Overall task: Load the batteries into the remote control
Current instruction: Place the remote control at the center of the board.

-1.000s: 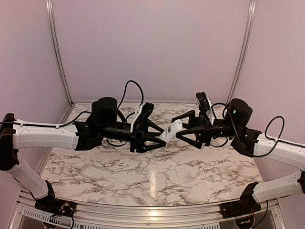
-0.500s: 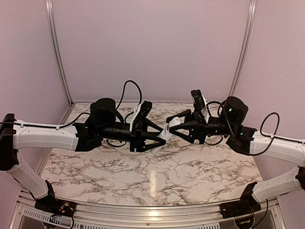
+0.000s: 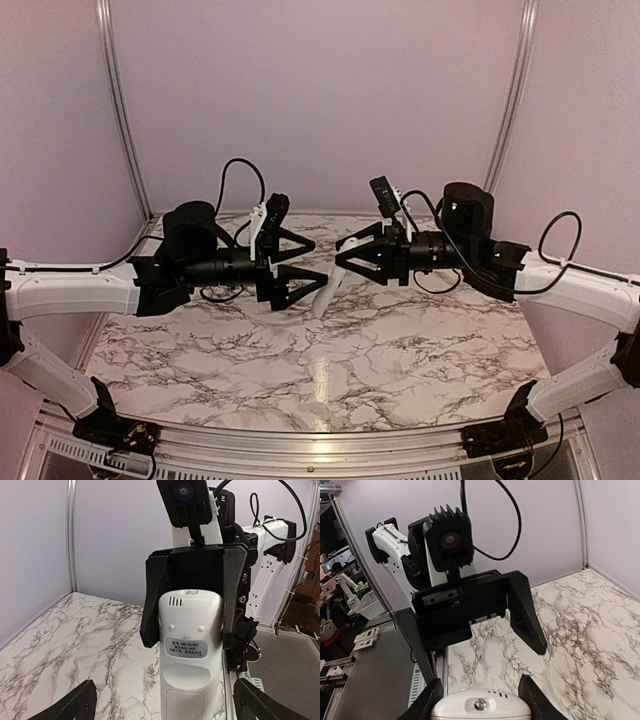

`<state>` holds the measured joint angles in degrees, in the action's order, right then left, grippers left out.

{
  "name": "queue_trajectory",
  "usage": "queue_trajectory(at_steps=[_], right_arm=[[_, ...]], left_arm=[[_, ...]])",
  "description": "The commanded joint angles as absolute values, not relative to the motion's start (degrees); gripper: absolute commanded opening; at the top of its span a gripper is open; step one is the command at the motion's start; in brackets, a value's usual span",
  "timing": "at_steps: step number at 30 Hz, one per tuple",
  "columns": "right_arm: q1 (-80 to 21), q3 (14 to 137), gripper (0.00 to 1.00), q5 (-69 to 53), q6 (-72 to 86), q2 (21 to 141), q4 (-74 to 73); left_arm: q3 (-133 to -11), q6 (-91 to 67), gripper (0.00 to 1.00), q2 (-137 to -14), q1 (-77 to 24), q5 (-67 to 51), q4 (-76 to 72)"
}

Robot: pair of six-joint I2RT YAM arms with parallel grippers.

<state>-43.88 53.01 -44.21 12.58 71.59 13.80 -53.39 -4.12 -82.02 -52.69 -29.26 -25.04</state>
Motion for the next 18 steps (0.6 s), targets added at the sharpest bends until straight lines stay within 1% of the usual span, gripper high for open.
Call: queue_trajectory(at_steps=[1,5,8,12,18], right_arm=[[-43.9,60.8,0.04,-35.0,9.2,77.2,-5.4],[-43.9,67.3,0.03,-28.8,7.3,83.8,-17.1],[-43.9,73.1,0.04,-25.3,5.4,89.6,-26.9],[-44.0,77.3,0.04,-23.0,4.1,94.4,-34.0],[-45.0,82.7,0.04,-19.0,2.0,100.6,-41.8]], left_arm=[[-50.5,-6.4,0.99,-76.3,-50.8,-15.6,-21.0],[-48.8,-10.1,0.99,-74.0,-48.5,-1.0,-16.2],[-47.7,-12.4,0.99,-73.6,-46.5,5.2,-13.3],[-45.3,-14.3,0.99,-72.6,-45.1,8.1,-12.9],[-44.2,-14.1,0.99,-73.0,-44.7,7.7,-12.5]])
